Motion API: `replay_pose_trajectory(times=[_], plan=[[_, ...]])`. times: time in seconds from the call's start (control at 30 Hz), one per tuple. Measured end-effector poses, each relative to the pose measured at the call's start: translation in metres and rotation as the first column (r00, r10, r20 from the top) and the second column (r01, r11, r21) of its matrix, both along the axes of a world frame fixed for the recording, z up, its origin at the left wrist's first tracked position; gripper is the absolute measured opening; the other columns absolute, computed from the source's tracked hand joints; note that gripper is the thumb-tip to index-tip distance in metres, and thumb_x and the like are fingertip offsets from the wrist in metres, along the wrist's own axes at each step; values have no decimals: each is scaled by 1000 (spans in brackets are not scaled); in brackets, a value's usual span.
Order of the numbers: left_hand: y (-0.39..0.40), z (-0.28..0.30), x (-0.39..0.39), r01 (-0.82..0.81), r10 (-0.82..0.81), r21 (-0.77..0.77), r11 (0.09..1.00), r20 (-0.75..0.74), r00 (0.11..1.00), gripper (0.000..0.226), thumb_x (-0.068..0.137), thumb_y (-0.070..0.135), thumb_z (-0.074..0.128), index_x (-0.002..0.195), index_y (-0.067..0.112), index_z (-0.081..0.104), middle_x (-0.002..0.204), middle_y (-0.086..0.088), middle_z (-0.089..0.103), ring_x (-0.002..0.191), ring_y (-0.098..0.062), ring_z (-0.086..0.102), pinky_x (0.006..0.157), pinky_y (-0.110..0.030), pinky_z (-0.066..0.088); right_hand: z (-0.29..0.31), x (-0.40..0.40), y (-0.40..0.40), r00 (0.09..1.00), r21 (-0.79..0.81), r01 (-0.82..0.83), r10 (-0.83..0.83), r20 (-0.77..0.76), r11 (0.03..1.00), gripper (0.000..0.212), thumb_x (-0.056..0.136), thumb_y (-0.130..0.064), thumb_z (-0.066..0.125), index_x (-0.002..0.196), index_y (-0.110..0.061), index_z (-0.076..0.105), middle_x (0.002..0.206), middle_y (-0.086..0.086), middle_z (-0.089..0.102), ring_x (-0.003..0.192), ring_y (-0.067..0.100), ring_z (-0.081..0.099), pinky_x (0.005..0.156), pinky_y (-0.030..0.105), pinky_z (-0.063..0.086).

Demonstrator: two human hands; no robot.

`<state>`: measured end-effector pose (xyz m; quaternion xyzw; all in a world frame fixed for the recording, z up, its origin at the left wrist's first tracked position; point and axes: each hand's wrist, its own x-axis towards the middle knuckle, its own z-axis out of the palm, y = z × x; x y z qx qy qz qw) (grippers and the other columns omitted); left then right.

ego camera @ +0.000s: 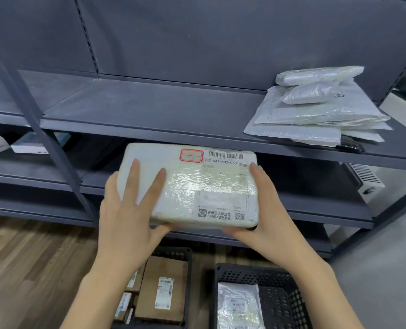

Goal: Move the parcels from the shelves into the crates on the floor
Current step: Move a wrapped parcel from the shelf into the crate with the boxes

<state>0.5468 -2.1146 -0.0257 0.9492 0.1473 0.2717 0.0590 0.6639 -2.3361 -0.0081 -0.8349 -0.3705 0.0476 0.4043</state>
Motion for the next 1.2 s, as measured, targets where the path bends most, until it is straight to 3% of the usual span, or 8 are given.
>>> replay_pose_trajectory(times=[0.1, 0.17, 0.3, 0.6, 0.8, 1.0, 1.13, 1.2], plan=[[-7, 4, 0, -57, 52, 39, 998, 110, 993, 101, 52, 32, 89, 138, 21, 38, 148, -22, 26, 124, -51, 27, 81, -64, 40, 3, 6, 8, 1000, 71, 9, -9, -2, 997, 106, 69, -36, 81, 149, -30, 13, 151, -9, 28, 139, 9, 28, 105, 36, 40], [-10, 4, 0, -79, 74, 32, 996, 148, 986, 100, 52, 29, 90, 138, 21, 38, 149, -22, 25, 125, -51, 24, 82, -64, 38, 8, 7, 13, 1000, 105, 11, -13, 12, 994, 95, 72, -37, 79, 147, -26, 22, 143, -11, 40, 132, 10, 41, 100, 40, 45], [-11, 0, -4, -108, 106, 0, 994, 198, 975, 95, 56, 24, 87, 138, 22, 39, 149, -21, 22, 127, -50, 23, 85, -64, 35, 8, 7, 19, 999, 109, 28, -33, 42, 994, 94, 76, -44, 75, 149, -26, 18, 144, -14, 40, 131, 8, 42, 99, 40, 46], [9, -5, -19, -92, 83, 27, 995, 234, 969, 94, 59, 19, 85, 139, 23, 36, 149, -20, 18, 131, -50, 18, 91, -67, 31, -3, -17, 32, 990, 112, 83, -95, 100, 990, 95, 84, -33, 69, 151, -33, 2, 153, -14, 25, 138, 2, 28, 109, 29, 36], [36, -26, -46, -83, 84, -17, 996, 121, 989, 94, 59, 33, 85, 139, 23, 36, 150, -20, 21, 129, -49, 20, 89, -68, 33, -21, -36, 60, 999, 56, 52, -52, 2, 997, 94, 78, -50, 71, 149, -38, 10, 149, -17, 31, 135, 3, 35, 105, 37, 41], [69, -71, -99, -141, 136, -61, 988, -77, 988, 99, 54, 32, 87, 138, 21, 36, 148, -24, 26, 125, -52, 25, 84, -69, 37, -68, -81, 95, 993, -2, -40, 39, -116, 999, 95, 81, -40, 73, 151, -33, 9, 154, -17, 24, 140, 1, 26, 110, 36, 35], [84, -100, -121, -134, 118, -73, 988, -193, 974, 83, 70, 52, 72, 138, 21, 36, 147, -23, 27, 122, -55, 28, 81, -67, 39, -103, -101, 109, 979, -46, -55, 45, -201, 997, 99, 80, -36, 74, 149, -39, 2, 156, -17, 17, 140, -6, 18, 110, 13, 24], [84, -118, -123, -131, 104, -98, 986, -246, 964, 85, 68, 53, 73, 138, 22, 37, 147, -23, 28, 120, -55, 30, 81, -66, 41, -119, -103, 105, 966, -69, -72, 53, -254, 995, 100, 79, -31, 76, 150, -35, 5, 156, -17, 17, 140, -6, 19, 111, 15, 25]])
